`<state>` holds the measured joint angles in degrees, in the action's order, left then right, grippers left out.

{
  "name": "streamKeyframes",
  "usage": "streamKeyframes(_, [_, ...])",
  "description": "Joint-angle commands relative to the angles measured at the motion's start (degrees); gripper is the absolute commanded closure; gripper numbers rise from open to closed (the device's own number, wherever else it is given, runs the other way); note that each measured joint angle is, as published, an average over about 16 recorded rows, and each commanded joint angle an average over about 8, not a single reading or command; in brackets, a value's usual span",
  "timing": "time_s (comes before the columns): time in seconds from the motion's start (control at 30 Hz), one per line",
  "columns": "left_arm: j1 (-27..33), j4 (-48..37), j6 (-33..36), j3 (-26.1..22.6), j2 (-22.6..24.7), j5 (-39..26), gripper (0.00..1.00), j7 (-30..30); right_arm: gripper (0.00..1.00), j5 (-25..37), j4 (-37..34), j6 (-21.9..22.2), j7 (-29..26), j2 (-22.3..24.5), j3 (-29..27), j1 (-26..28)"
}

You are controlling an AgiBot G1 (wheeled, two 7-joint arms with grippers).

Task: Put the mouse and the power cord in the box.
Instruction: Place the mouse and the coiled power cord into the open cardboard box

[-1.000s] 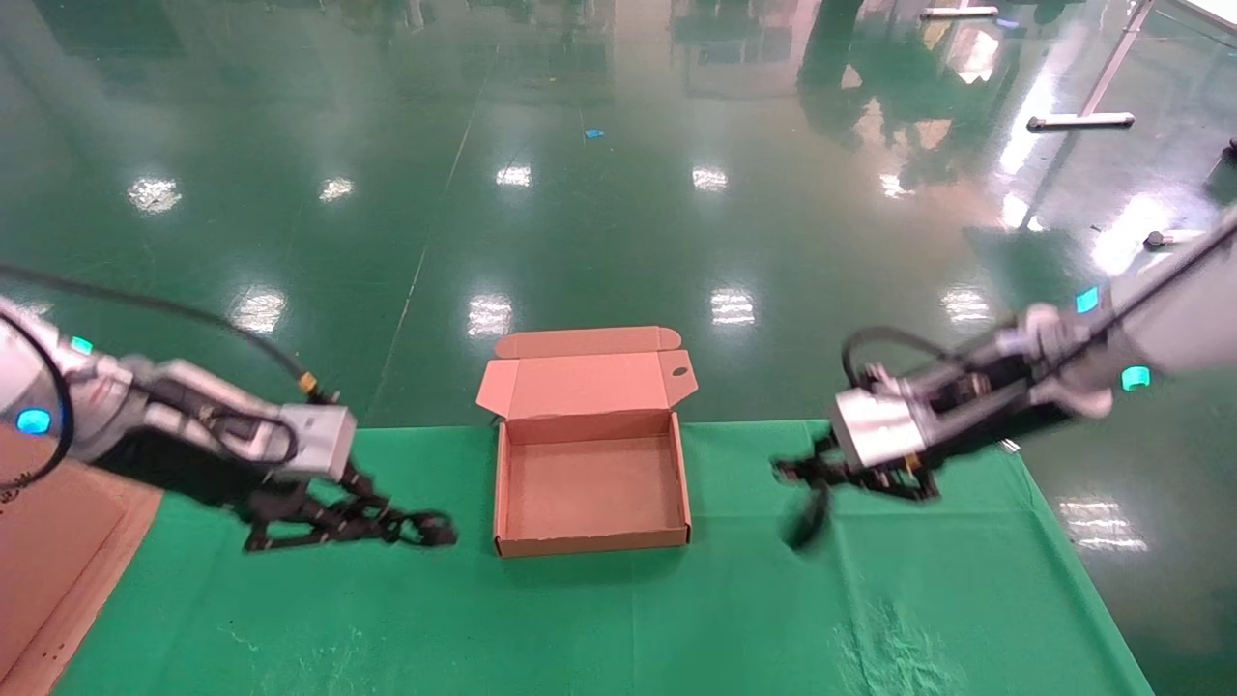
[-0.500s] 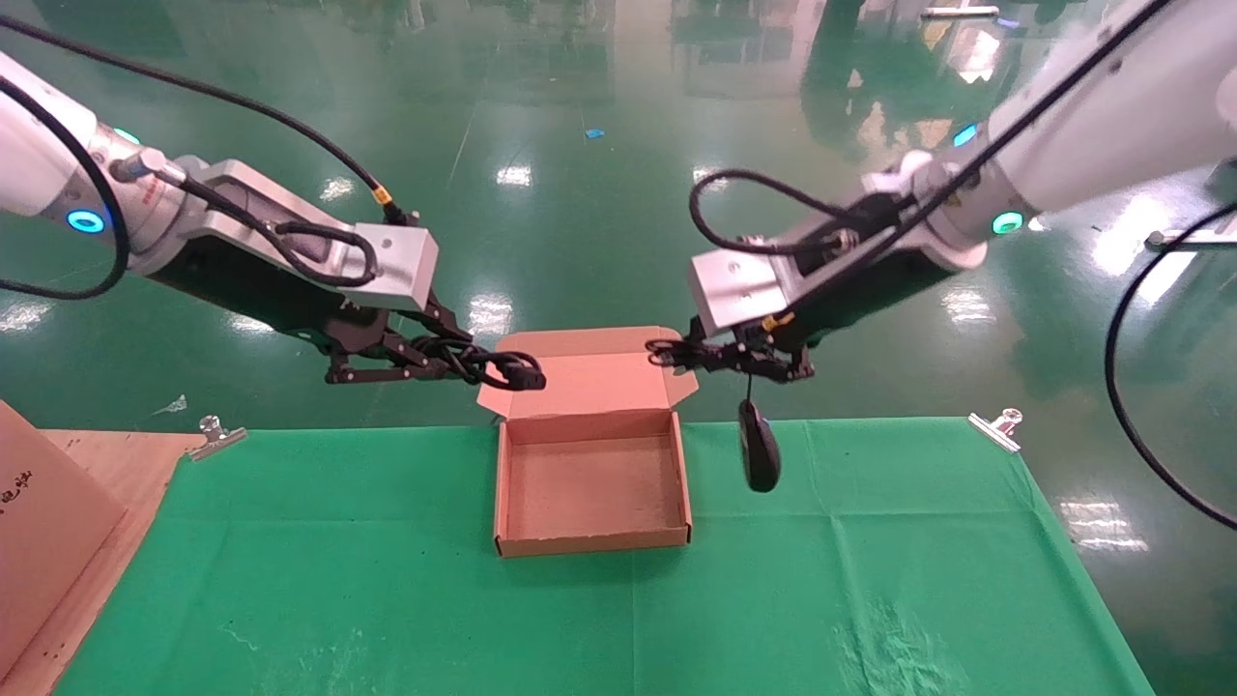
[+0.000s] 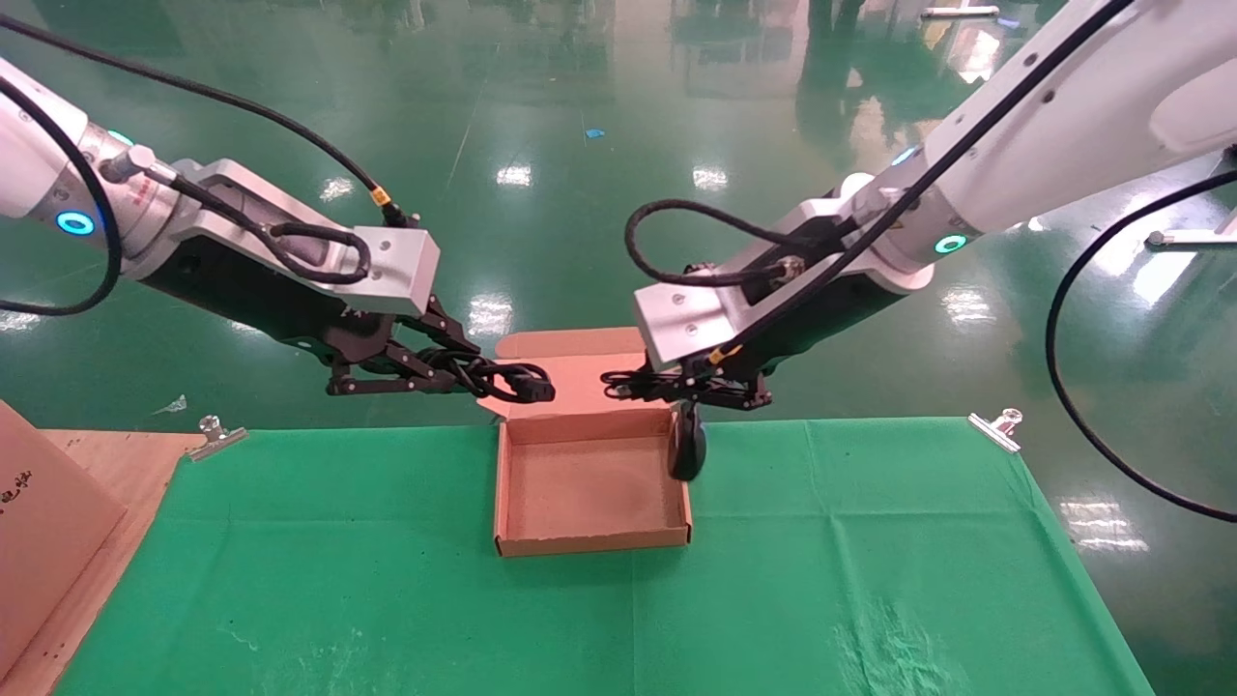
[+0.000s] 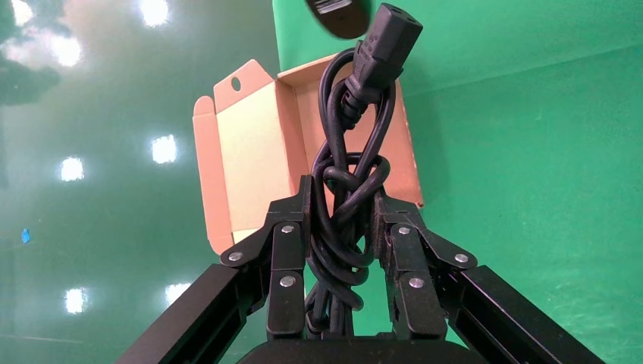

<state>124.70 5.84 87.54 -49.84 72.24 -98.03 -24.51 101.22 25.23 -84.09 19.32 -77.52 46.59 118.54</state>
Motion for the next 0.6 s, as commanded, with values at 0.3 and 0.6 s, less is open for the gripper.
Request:
streamKeyframes(0.3, [-6.2,0.6,-8.3,0.3,3.7,0.5,1.00,-5.8,1.00,-2.2,2.1,1.8,-1.3,0.4,1.9,-0.9])
streamKeyframes(0.6, [-19.1,5.1,-31.5,0.9,6.0,2.4,1.00,-3.8,1.00,-4.0,-1.2,2.3,2.7,1.9,1.9,-1.6])
